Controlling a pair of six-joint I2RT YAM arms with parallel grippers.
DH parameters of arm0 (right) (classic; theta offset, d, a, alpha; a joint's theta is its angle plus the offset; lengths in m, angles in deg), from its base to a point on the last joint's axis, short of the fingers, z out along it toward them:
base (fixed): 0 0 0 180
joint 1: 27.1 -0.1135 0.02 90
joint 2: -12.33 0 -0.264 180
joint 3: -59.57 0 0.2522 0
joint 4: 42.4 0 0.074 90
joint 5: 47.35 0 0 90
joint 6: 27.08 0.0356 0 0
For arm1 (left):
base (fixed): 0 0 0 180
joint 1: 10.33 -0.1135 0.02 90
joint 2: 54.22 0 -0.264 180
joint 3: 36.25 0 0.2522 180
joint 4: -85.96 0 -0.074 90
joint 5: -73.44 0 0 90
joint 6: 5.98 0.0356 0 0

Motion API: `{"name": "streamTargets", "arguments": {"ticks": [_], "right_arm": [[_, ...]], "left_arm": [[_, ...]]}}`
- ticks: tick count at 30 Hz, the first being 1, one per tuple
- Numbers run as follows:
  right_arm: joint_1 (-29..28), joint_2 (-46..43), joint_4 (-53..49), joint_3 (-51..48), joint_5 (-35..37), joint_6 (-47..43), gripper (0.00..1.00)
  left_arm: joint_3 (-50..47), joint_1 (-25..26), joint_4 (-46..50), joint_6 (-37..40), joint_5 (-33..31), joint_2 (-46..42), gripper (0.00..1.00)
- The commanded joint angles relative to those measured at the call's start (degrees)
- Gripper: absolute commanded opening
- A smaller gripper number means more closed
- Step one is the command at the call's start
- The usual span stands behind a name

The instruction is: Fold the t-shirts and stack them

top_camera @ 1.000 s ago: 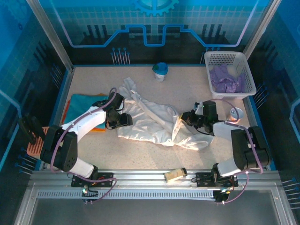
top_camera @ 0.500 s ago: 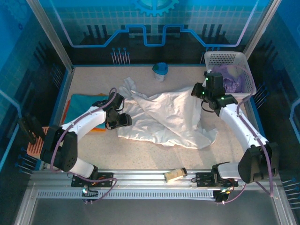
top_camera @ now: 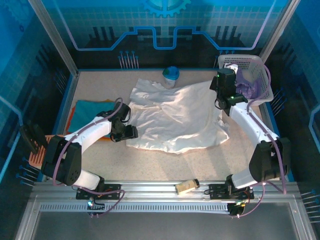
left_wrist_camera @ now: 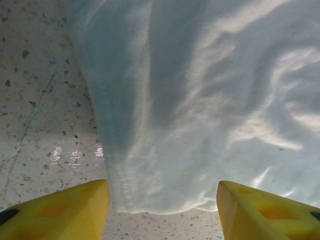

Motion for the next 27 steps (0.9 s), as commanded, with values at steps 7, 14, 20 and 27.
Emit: {"name": "streamTargets", "arguments": {"ticks": [7, 14, 20, 27], "right_arm": [[3.71, 15.6, -11.07, 13.77, 0.2, 2.22, 0.02], [5.31, 23.01, -20.48, 19.18, -6.29, 3.73, 0.42], [3.83, 19.31, -21.86, 15.08, -9.08, 3.08, 1.0], [-1.13, 7.74, -23.02, 4.48, -8.89, 2.98, 1.0]], "left_arm": [[-2.93, -1.08, 0.54, -0.99, 0.4, -2.49, 0.62], [-5.83, -0.99, -1.11, -2.71, 4.69, -3.85, 0.7], [-8.58, 0.27, -1.96, -4.92, 7.48, -5.66, 0.73], [-11.89, 2.31, -5.39, -8.23, 9.1, -7.25, 0.75]]}}
